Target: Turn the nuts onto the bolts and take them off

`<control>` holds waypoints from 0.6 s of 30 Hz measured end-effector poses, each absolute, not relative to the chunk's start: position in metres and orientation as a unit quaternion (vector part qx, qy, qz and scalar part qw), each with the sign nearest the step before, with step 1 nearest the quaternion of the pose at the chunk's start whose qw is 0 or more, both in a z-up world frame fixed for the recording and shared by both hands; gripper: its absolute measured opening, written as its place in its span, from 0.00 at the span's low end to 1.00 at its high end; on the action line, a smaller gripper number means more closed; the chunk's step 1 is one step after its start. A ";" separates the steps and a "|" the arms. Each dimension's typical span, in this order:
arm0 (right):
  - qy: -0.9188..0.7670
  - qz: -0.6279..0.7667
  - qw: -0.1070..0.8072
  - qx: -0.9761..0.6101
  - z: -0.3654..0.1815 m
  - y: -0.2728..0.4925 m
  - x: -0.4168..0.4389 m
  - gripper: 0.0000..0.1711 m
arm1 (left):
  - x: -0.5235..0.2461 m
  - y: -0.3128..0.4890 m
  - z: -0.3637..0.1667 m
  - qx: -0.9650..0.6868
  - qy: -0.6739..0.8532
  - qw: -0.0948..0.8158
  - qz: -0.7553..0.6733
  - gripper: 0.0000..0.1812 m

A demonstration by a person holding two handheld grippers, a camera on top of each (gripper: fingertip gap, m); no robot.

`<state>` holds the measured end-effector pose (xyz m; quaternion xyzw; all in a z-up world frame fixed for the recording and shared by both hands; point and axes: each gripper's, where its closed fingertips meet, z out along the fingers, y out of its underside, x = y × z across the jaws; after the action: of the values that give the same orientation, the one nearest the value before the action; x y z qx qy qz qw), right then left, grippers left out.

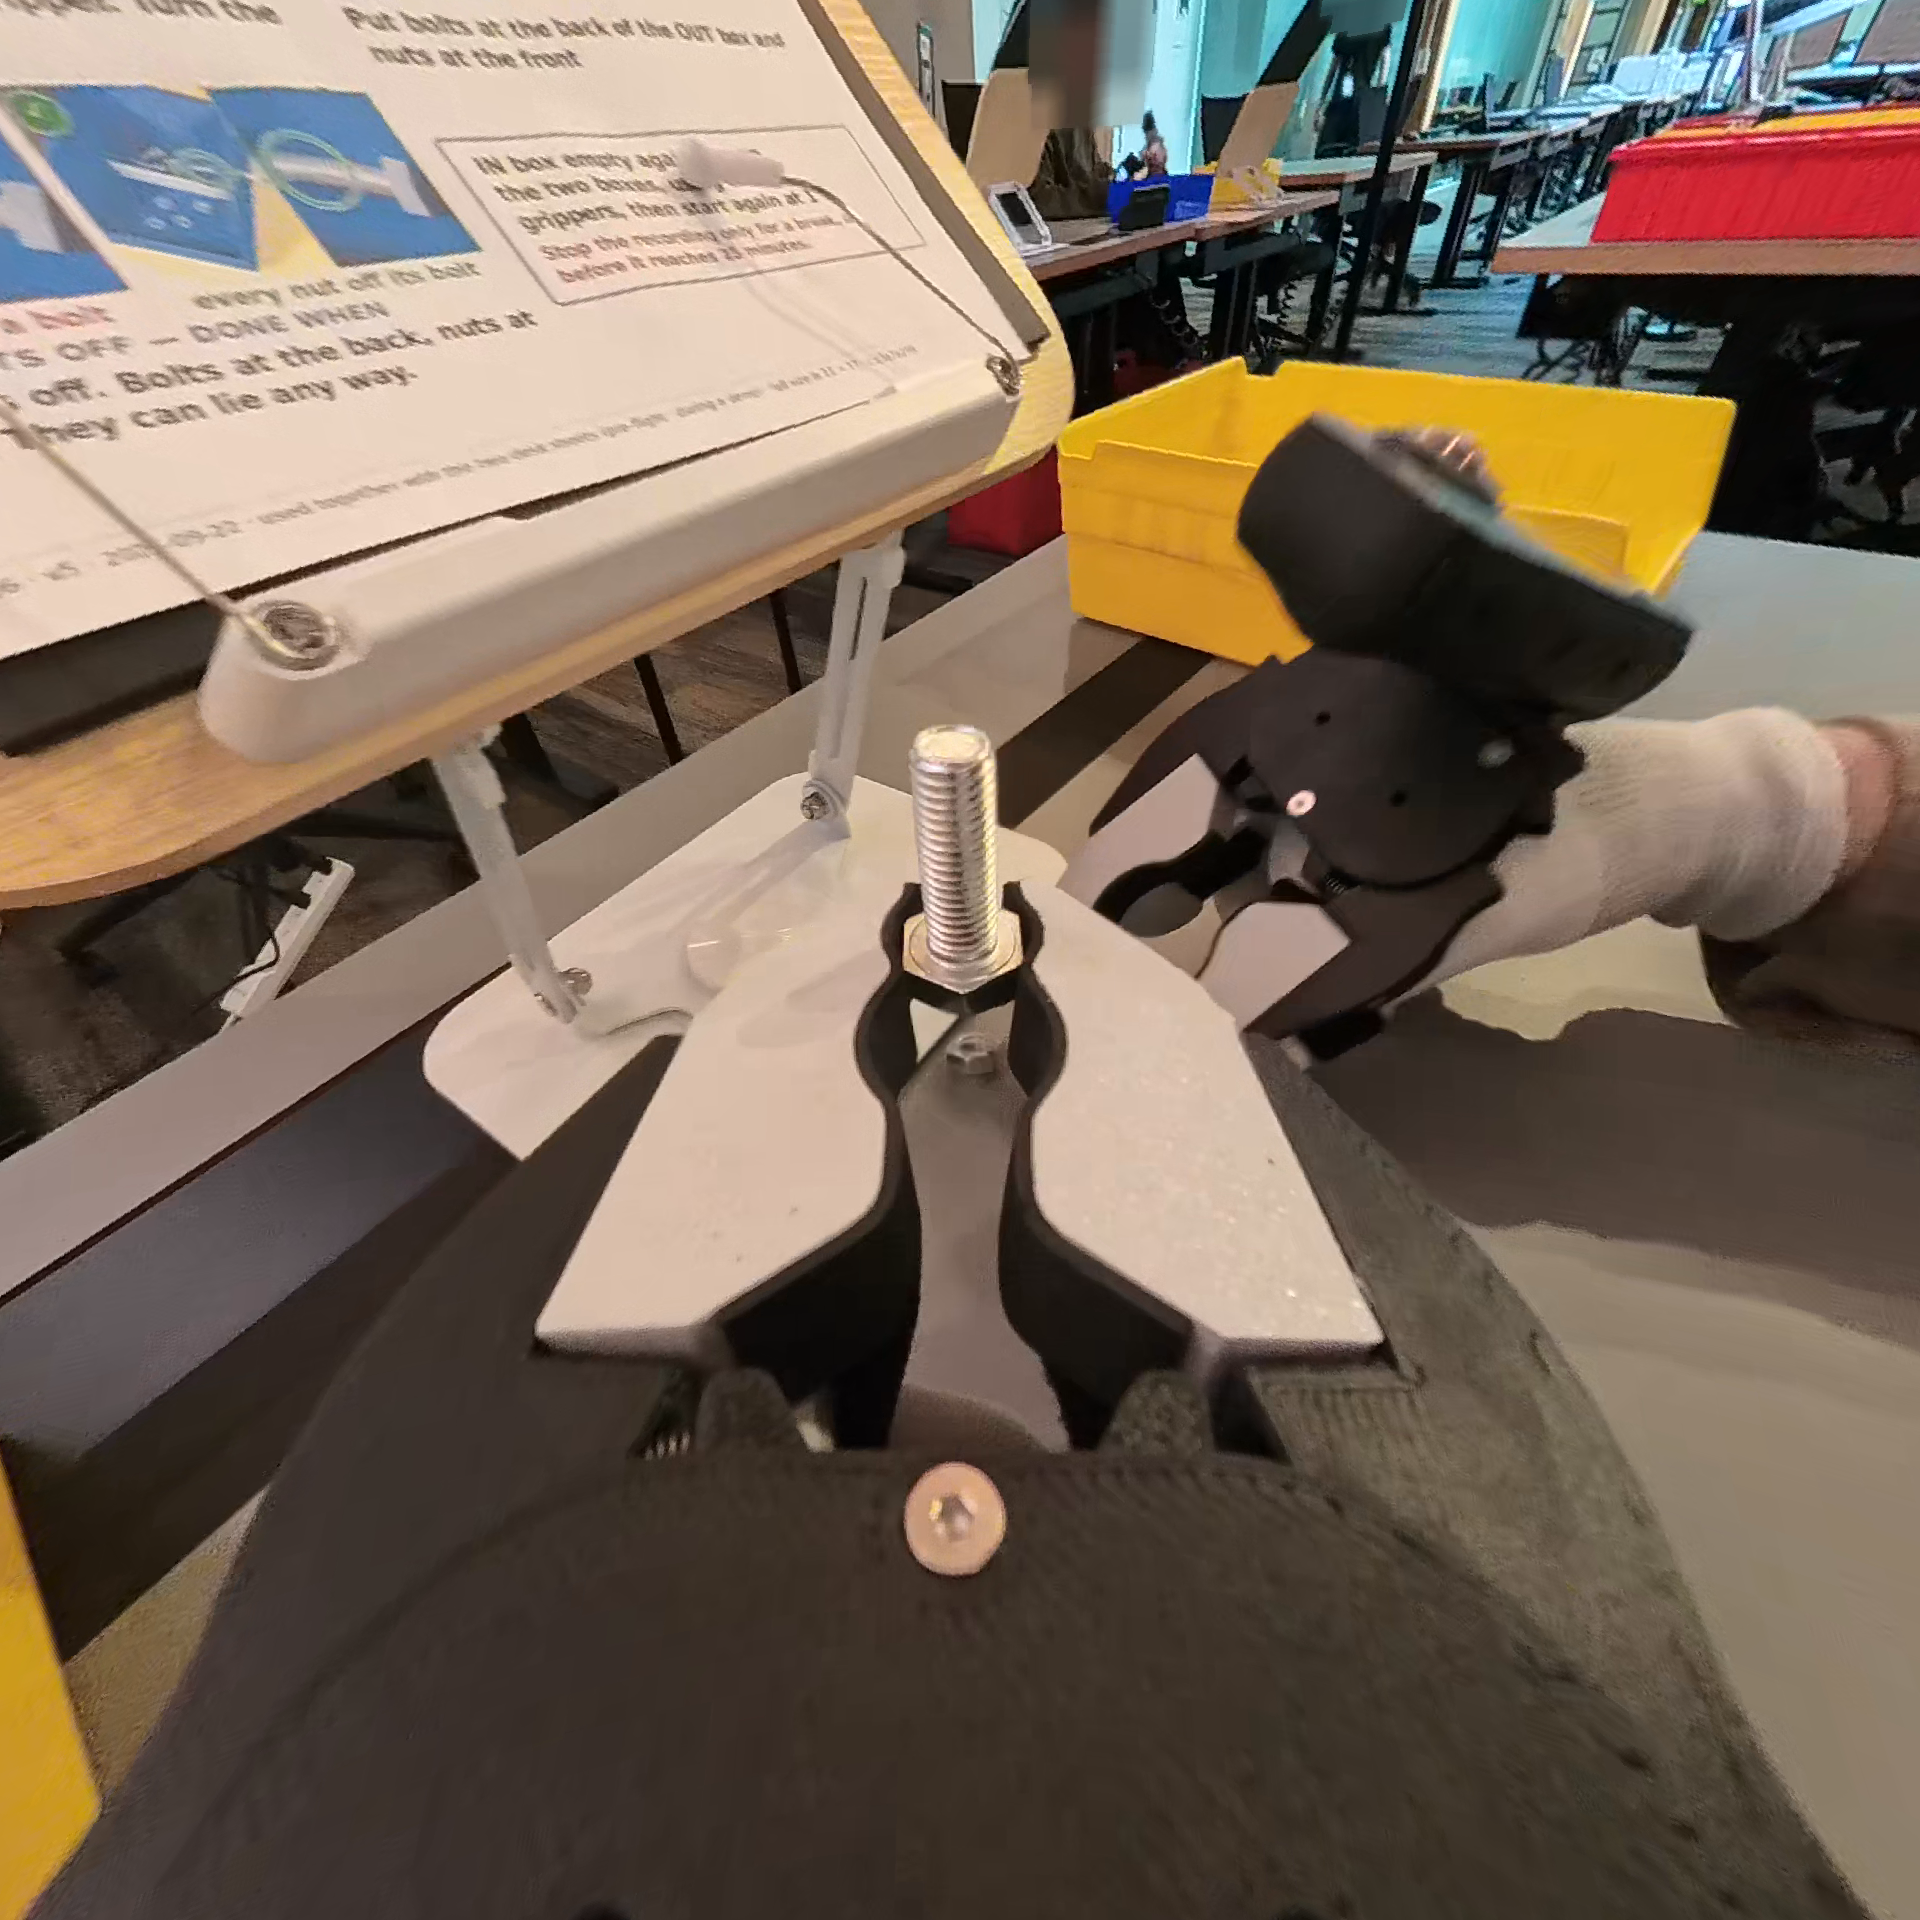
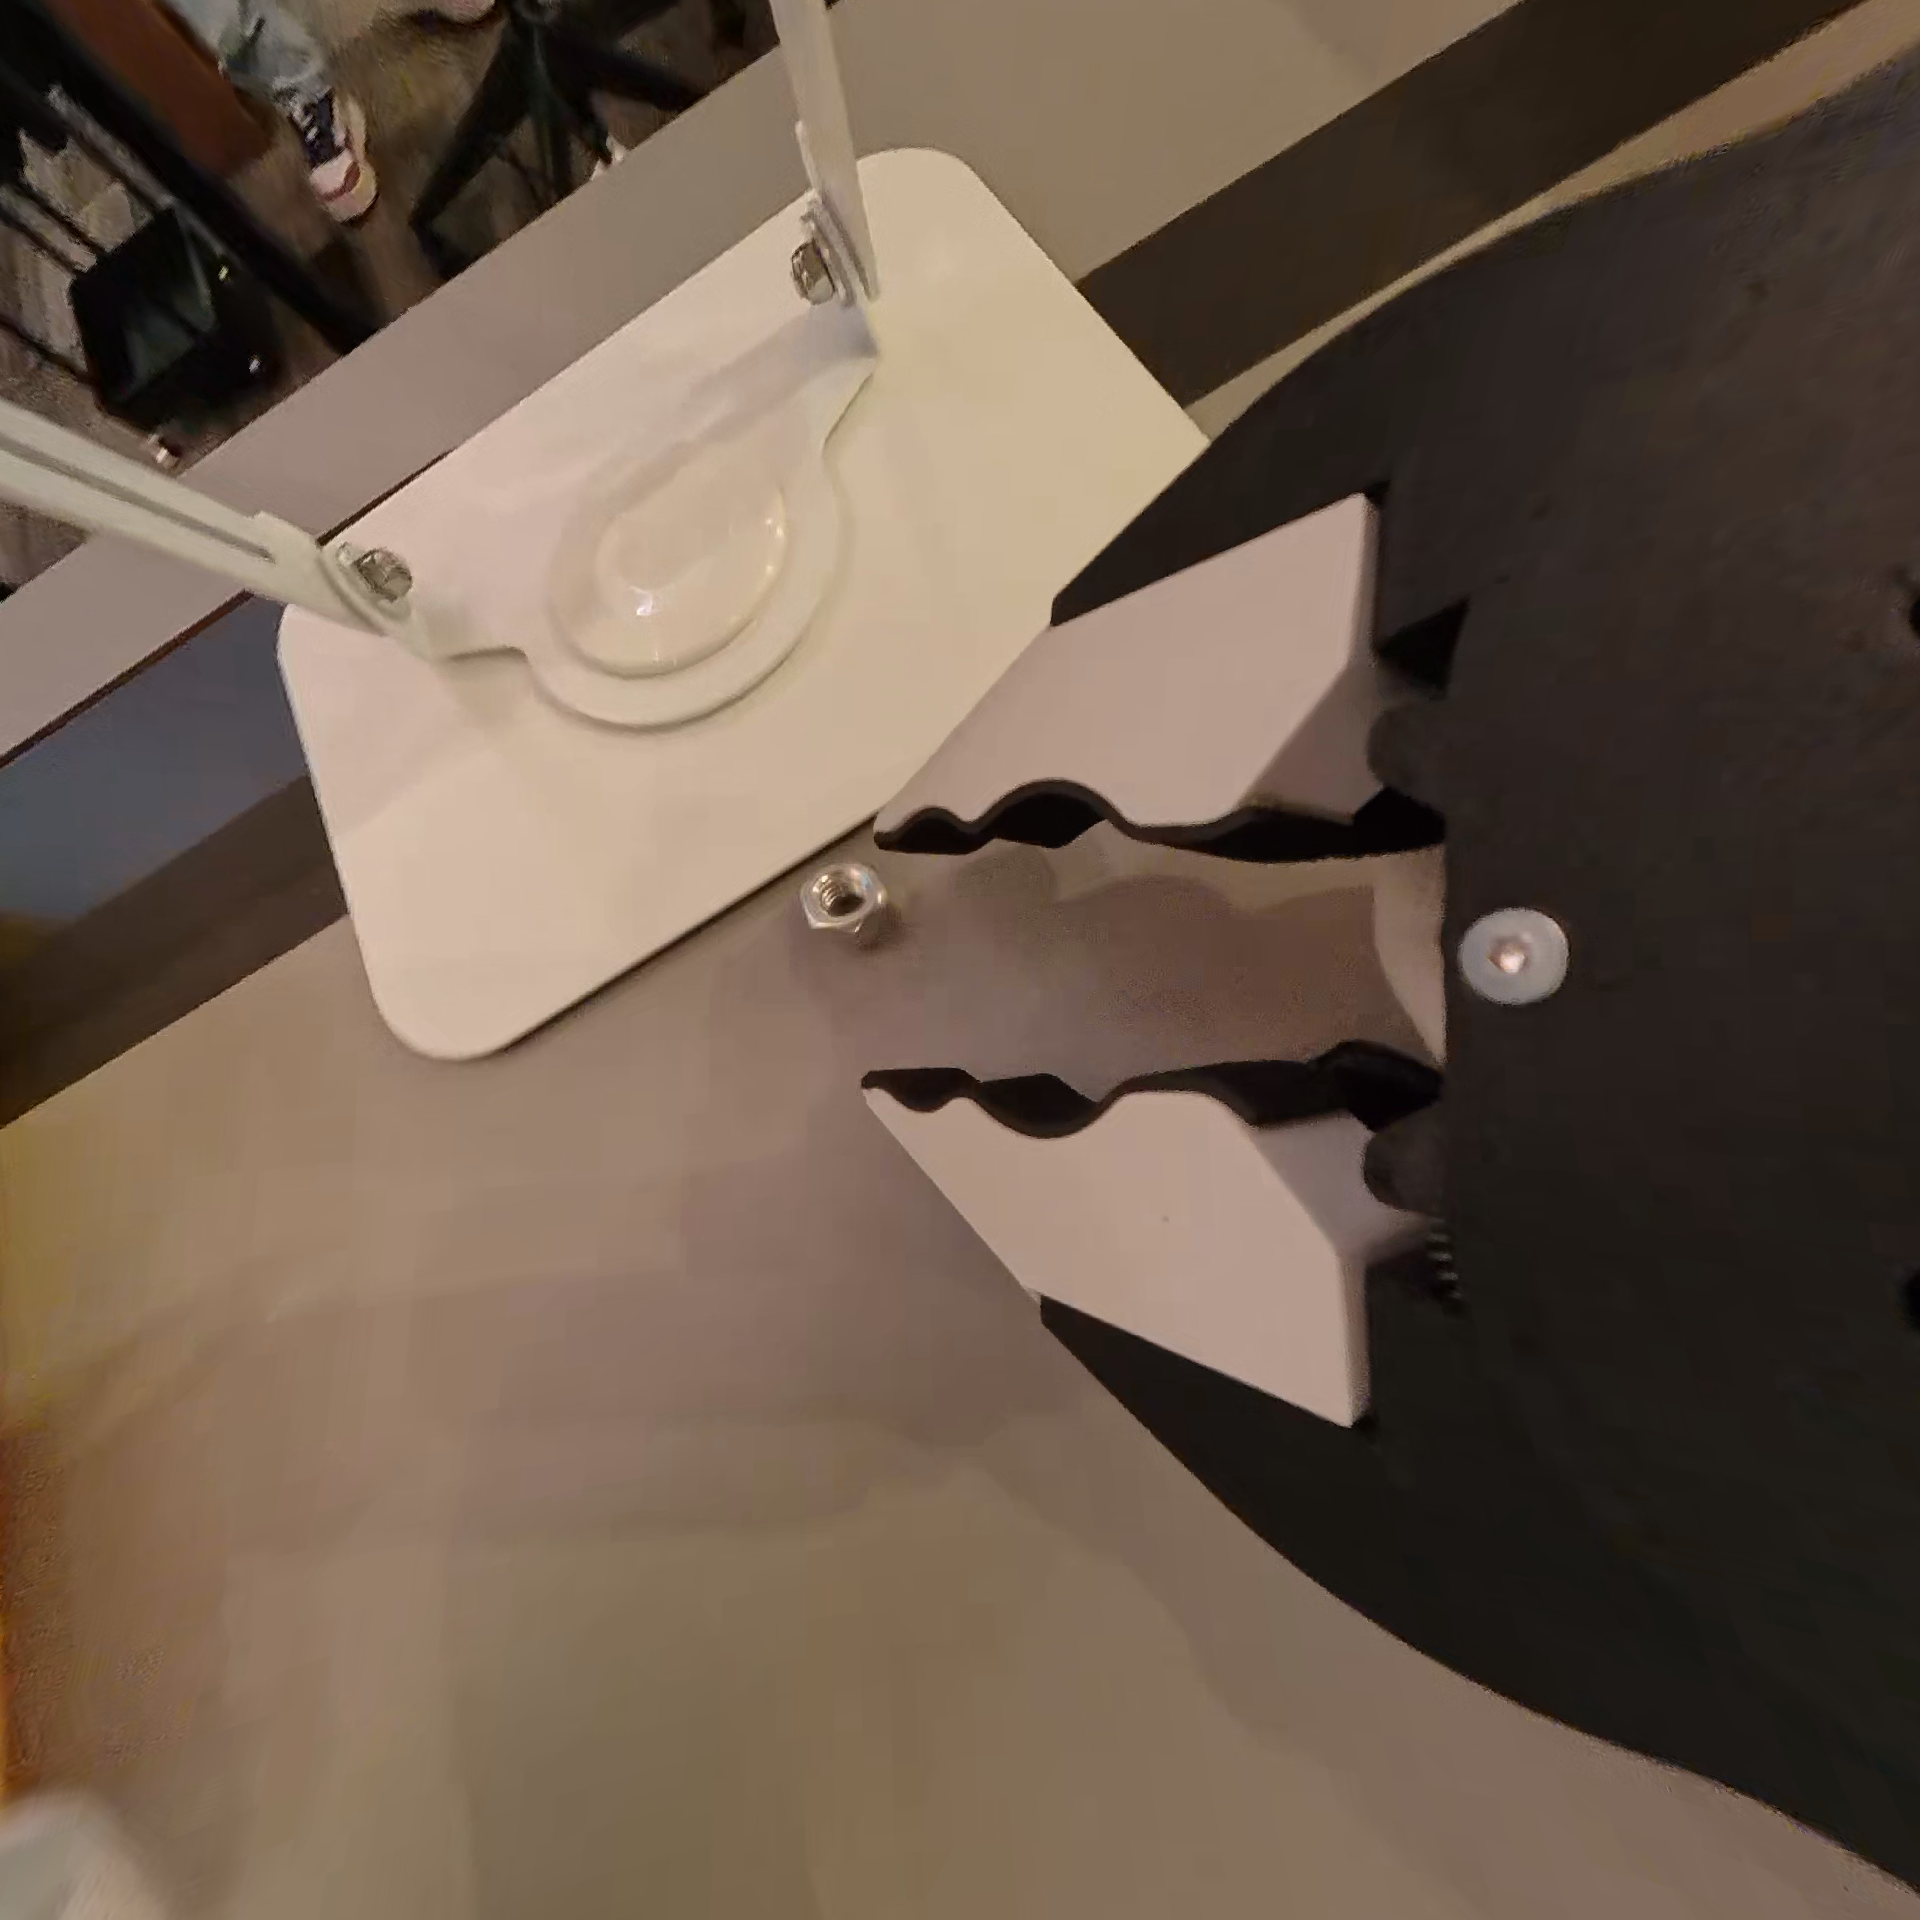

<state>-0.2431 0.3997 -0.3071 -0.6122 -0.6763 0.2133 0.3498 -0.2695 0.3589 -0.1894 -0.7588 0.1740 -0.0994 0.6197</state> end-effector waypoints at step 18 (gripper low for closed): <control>-0.697 0.244 0.308 -0.600 -0.315 0.395 -0.287 0.08 | -0.295 0.348 -0.170 -0.743 0.154 0.644 -0.097 0.08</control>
<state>-0.2874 0.3953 -0.3154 -0.6004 -0.6967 0.2440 0.3076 -0.2947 0.3479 -0.1696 -0.7432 0.1535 -0.0973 0.6439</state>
